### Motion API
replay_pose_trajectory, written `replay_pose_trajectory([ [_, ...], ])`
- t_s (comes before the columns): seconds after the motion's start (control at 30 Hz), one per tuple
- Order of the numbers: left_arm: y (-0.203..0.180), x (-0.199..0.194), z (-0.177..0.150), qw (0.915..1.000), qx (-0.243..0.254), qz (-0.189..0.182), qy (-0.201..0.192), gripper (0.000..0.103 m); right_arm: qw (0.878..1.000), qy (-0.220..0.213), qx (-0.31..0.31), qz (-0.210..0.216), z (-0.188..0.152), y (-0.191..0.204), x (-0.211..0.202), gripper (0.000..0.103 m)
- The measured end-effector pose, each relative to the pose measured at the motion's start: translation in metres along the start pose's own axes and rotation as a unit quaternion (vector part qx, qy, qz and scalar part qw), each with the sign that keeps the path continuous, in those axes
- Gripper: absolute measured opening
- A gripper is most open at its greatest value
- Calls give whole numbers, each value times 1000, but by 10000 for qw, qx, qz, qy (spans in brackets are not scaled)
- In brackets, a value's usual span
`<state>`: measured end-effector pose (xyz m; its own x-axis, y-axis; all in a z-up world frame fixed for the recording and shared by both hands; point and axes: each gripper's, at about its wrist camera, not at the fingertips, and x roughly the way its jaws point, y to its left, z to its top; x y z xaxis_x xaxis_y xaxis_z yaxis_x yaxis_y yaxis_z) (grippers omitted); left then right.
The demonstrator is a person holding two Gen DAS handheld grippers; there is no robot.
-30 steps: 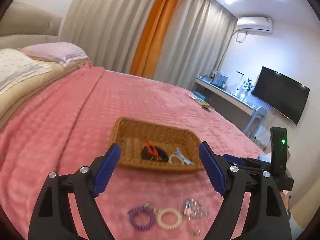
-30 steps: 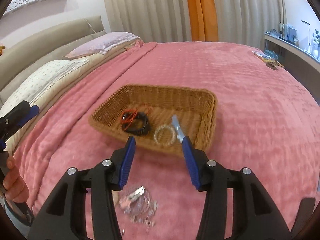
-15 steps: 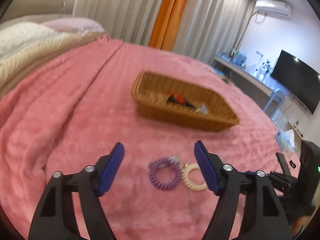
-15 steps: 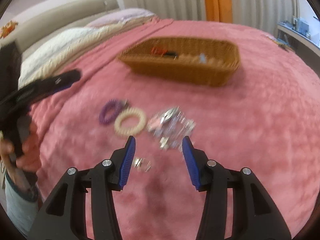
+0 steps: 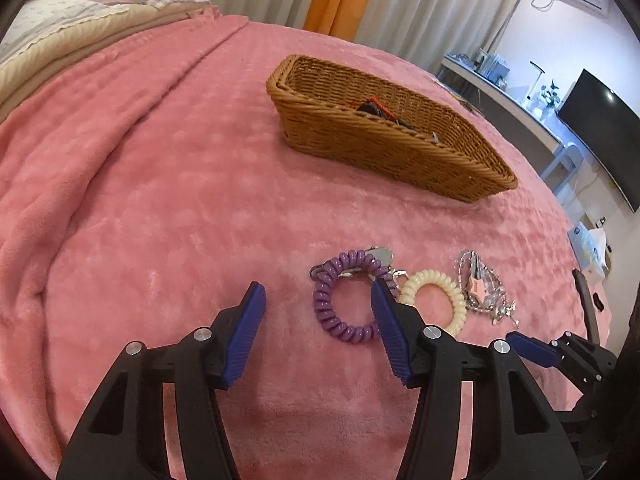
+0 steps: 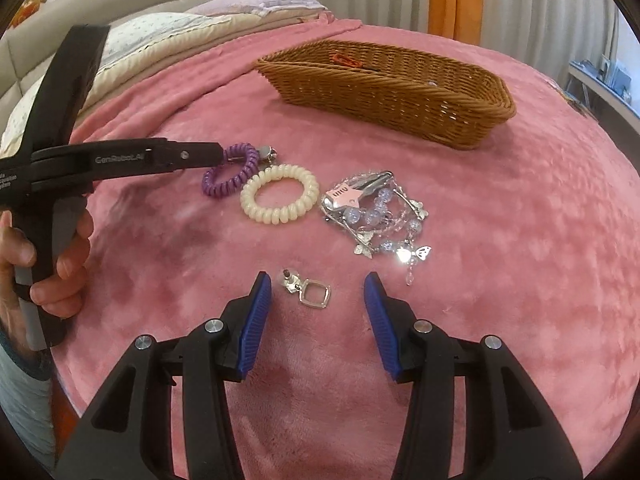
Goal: Organize jewelry
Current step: 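Grasp the purple coil bracelet with the left tool while the right tool grasps the keyring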
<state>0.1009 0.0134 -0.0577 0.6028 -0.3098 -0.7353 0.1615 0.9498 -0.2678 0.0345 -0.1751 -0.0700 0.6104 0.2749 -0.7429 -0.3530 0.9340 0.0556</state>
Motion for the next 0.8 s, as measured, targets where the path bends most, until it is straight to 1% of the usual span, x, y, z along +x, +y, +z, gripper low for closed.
replay_pose_trajectory([
  [0.13,-3,2,0,10000,48,28,44,45,10000,31,-79,-3,1,3,2,45],
  [0.23,-6,5,-1,9999,95,39,89,38,9997,38,-211,-105,2,9,5,44],
  [0.27,-7,6,-2,9998,121,61,110,35,9996,37,-260,-136,2,11,6,38],
  [0.33,-9,7,-3,9997,166,123,114,34,9995,9,-298,-129,1,13,6,32],
  [0.4,-11,8,-4,9995,218,205,110,32,9994,-4,-327,-68,0,13,6,18],
  [0.5,-15,10,-5,9984,351,436,101,25,9994,-45,-335,-87,-1,14,6,18],
  [0.53,-16,10,-5,9981,390,459,94,23,9994,-57,-333,-92,-1,15,6,18],
  [0.57,-17,11,-5,9981,413,444,105,12,9994,-68,-323,-87,0,14,6,18],
  [0.67,-17,11,-5,9981,435,431,103,10,9996,-150,-239,-48,-3,11,1,18],
  [0.8,-19,7,-6,9981,474,390,47,8,9993,-354,-24,124,-4,1,-9,18],
])
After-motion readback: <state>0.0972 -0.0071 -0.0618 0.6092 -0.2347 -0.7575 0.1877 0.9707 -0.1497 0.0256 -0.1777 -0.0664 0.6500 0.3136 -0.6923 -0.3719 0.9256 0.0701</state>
